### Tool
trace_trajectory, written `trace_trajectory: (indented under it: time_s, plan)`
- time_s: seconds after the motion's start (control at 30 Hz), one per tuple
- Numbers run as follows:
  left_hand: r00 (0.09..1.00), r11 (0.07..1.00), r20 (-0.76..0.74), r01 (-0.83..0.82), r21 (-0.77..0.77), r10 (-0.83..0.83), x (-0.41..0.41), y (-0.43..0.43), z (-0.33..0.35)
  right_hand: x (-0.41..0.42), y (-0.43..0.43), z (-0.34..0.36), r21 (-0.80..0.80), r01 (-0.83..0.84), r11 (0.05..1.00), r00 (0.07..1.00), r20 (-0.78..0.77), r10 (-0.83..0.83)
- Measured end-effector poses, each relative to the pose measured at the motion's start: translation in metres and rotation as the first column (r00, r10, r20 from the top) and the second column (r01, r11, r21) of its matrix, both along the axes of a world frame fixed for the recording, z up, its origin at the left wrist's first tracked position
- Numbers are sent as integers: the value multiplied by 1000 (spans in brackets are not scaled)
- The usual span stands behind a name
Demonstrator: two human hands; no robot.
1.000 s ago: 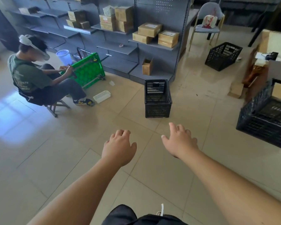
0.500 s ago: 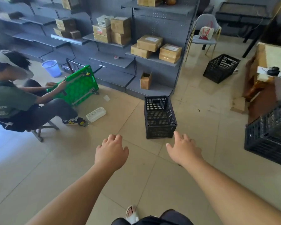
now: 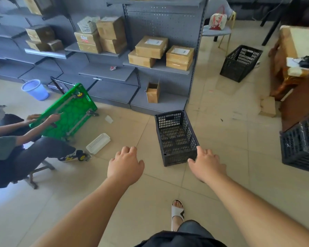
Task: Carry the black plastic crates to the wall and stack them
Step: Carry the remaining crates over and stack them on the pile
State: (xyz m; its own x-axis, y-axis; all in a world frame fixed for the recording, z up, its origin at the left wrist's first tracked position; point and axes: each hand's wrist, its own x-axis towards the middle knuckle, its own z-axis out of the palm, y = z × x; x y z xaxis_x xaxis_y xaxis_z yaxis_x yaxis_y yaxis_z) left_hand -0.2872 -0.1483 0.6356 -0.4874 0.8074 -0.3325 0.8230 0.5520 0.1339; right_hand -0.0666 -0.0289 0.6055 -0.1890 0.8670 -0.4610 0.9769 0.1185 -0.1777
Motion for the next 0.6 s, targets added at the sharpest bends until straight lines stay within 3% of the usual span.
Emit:
trace_trajectory:
  time_s: [0.33, 0.6]
  plan:
    - [999, 999, 1, 46, -25, -46, -84, 145, 1, -80, 131, -10, -22, 11, 1000, 1000, 10, -11]
    - [982, 982, 63, 179, -53, -176, -178, 256, -20, -156, 206, -35, -78, 201, 976, 979, 39, -199]
